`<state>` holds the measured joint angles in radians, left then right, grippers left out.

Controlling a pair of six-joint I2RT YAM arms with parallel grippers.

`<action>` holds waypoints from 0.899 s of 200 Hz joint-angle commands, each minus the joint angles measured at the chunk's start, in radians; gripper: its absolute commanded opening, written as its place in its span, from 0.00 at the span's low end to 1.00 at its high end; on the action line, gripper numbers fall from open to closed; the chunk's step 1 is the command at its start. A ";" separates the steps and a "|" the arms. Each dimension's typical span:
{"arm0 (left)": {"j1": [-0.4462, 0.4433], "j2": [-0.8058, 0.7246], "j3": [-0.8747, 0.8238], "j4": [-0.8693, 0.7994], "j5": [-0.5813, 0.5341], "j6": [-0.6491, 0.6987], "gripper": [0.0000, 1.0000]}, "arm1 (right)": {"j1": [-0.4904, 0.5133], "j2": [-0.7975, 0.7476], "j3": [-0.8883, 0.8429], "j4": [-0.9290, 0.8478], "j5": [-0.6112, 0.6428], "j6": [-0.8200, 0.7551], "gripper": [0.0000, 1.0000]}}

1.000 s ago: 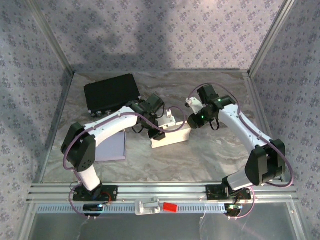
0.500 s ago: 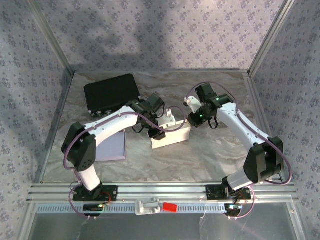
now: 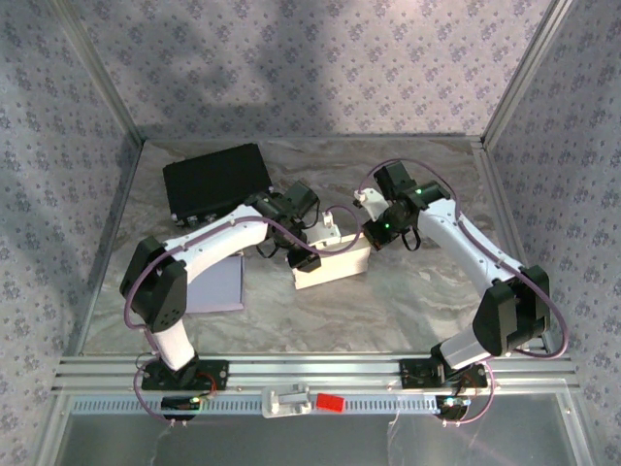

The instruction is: Fold the paper box

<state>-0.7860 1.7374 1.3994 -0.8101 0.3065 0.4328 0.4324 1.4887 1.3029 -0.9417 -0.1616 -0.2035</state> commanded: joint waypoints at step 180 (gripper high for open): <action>0.009 0.054 0.043 -0.051 -0.055 -0.041 0.32 | -0.005 -0.077 -0.142 0.090 0.018 0.348 0.00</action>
<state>-0.7872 1.7596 1.4261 -0.8120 0.2916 0.4179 0.4034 1.4654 1.2510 -0.8883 -0.2070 0.1497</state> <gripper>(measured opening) 0.321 0.052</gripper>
